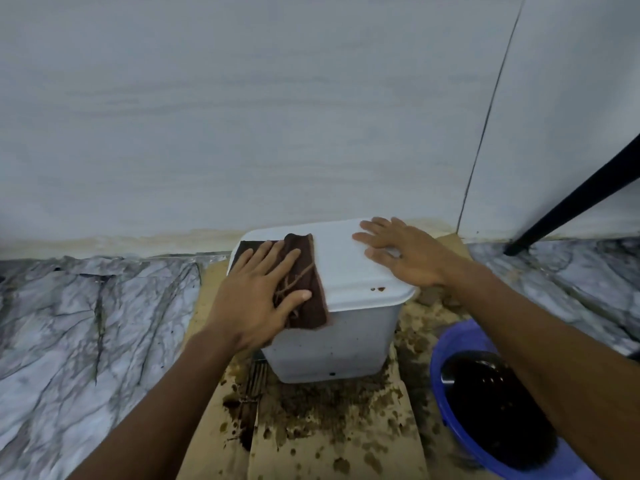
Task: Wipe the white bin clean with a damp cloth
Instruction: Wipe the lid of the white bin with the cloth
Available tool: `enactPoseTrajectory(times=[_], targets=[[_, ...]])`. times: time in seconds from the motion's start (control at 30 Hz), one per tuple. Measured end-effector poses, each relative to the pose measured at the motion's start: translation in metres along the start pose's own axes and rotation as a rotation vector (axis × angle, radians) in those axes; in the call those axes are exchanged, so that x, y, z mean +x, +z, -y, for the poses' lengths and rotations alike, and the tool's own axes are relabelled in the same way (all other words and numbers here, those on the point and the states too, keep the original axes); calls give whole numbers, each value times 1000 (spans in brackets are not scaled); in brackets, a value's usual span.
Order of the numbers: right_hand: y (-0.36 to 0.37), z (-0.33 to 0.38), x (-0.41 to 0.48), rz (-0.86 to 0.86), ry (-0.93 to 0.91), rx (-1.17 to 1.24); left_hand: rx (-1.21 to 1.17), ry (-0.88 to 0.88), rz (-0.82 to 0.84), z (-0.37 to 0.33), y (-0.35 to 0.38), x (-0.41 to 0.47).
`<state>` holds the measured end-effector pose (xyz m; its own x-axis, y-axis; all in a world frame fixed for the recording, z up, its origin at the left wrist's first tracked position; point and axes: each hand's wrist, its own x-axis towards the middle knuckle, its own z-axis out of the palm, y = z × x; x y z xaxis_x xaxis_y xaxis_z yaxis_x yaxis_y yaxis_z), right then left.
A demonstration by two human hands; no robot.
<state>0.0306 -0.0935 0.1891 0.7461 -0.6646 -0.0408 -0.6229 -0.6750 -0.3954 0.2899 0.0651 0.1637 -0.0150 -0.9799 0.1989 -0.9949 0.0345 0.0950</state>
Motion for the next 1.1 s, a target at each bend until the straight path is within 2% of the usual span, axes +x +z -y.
enactPoseTrajectory(times=[0.23, 0.4, 0.5, 0.6, 0.73, 0.87, 1.0, 1.1], targets=[[4, -3, -3, -96, 29, 129, 48, 71, 11, -89, 11, 46], [-1, -6, -10, -109, -10, 264, -15, 103, -22, -62, 11, 31], [-2, -9, -9, -121, -3, 327, -18, 43, -51, -52, 10, 21], [-1, -11, -8, -117, -3, 322, 7, -9, -35, -81, 13, 33], [2, -19, -9, -159, -11, 329, 29, 13, -42, -118, 21, 54], [2, -16, -9, -171, -17, 355, 32, 55, -71, -92, 18, 41], [3, -14, -9, -169, 1, 402, 30, -22, -79, -38, 11, 16], [4, -14, -9, -178, 8, 371, 53, -82, -61, -39, 11, 12]])
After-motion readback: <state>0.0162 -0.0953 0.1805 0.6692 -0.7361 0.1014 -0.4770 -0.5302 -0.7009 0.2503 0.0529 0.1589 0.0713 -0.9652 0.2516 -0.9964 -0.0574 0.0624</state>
